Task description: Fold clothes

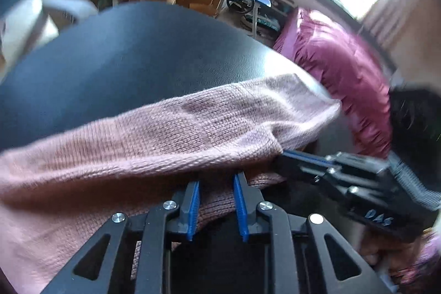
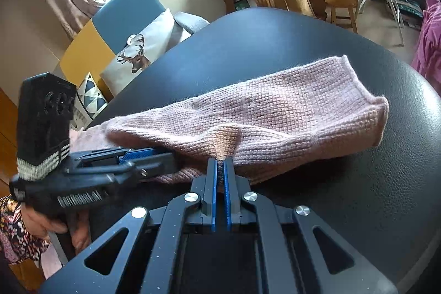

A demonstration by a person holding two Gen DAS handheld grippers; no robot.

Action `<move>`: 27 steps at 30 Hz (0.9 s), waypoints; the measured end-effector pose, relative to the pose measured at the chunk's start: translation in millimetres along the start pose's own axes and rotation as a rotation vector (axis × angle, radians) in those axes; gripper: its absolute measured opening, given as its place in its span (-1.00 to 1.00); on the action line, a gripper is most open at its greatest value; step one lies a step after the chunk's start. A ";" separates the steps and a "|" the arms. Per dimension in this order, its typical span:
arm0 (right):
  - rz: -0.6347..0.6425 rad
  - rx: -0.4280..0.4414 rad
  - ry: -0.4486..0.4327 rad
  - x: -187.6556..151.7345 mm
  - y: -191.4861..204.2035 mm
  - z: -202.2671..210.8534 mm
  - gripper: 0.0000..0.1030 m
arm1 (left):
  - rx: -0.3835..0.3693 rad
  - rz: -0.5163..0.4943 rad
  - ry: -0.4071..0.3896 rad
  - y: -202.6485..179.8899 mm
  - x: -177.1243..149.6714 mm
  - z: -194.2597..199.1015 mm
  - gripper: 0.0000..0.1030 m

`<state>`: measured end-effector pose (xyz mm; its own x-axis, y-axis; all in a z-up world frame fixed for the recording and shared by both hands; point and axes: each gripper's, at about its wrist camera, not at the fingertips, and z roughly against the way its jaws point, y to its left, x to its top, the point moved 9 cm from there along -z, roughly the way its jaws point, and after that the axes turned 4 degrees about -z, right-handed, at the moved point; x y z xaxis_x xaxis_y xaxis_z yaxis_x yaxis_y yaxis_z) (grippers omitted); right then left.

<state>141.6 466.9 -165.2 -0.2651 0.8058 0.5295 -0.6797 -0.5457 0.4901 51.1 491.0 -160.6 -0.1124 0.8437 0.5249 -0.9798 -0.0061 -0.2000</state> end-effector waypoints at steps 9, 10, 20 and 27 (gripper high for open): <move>0.012 -0.007 -0.001 2.7 5.8 9.3 -0.81 | 0.022 0.005 -0.045 1.6 -9.6 10.0 -0.94; 0.025 -0.003 -0.020 8.2 9.6 16.3 -0.81 | 0.020 0.016 -0.045 2.6 -12.2 10.1 -0.94; 0.192 -0.244 0.185 51.6 14.9 -34.0 -0.51 | -0.008 0.061 -0.083 7.5 -19.0 8.1 -0.94; 0.209 -0.293 0.193 58.6 4.5 -60.4 -0.94 | -0.014 0.063 -0.088 7.9 -23.1 6.6 -0.94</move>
<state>81.8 525.5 -173.8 -0.5227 0.7280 0.4436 -0.7561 -0.6363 0.1531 44.9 467.9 -168.8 -0.1888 0.7914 0.5814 -0.9678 -0.0497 -0.2467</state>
